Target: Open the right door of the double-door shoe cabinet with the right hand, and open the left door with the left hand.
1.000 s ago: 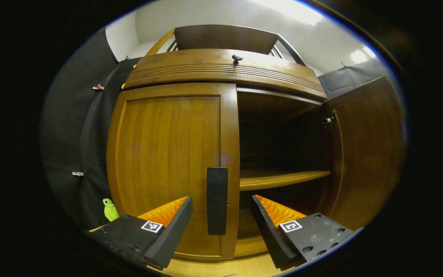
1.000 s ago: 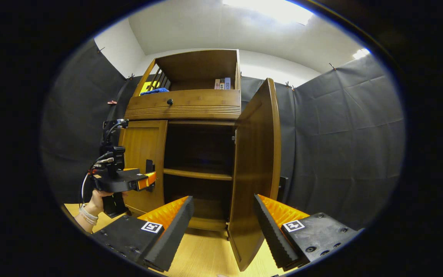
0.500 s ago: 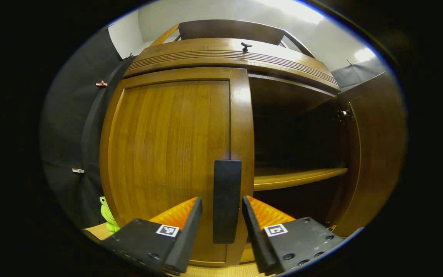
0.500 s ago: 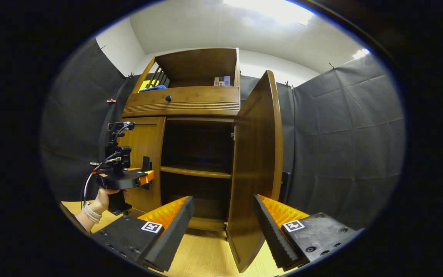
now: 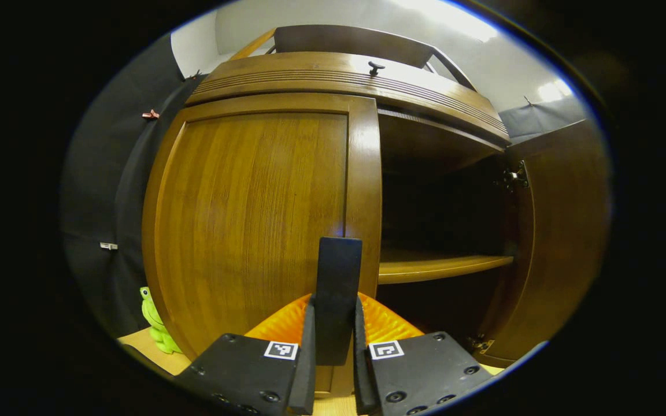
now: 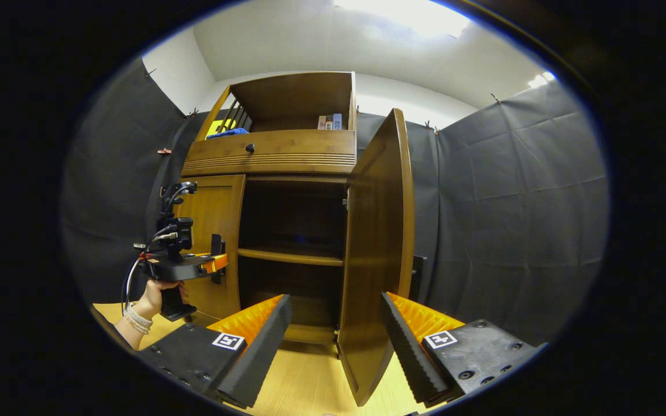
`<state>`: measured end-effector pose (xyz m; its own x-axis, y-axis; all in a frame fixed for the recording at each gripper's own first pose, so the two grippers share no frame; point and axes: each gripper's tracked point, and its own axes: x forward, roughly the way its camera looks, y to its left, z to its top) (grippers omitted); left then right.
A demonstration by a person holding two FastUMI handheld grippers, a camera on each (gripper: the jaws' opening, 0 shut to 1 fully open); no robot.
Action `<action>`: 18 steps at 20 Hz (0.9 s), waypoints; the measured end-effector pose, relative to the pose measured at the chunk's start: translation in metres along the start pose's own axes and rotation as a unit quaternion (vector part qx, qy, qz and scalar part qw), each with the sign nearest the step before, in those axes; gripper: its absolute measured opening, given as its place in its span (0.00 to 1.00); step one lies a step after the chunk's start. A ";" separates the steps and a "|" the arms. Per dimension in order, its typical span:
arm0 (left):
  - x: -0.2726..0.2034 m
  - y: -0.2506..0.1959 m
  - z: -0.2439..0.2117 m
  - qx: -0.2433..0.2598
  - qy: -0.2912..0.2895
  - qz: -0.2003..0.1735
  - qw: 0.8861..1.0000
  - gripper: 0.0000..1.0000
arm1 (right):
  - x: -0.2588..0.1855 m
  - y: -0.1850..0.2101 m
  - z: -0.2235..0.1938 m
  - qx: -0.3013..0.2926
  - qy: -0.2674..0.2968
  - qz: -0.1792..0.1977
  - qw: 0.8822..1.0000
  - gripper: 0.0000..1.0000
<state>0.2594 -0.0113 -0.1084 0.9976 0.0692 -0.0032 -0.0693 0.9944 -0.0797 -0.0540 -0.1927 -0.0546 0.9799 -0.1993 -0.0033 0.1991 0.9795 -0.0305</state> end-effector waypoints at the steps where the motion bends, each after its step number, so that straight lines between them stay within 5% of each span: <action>1: -0.004 0.000 0.000 0.007 0.001 -0.002 1.000 0.31 | -0.002 0.002 0.001 0.000 0.001 0.001 1.000 0.98; 18: -0.098 0.021 0.009 -0.016 0.016 -0.047 0.999 0.30 | -0.040 0.041 0.014 -0.003 0.017 0.019 1.000 0.96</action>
<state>0.1600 0.0036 -0.1006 0.9992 -0.0280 -0.0269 0.0248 0.9932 -0.1135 -0.0850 -0.1441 -0.0420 0.9860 -0.1624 -0.0380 0.1610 0.9863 -0.0360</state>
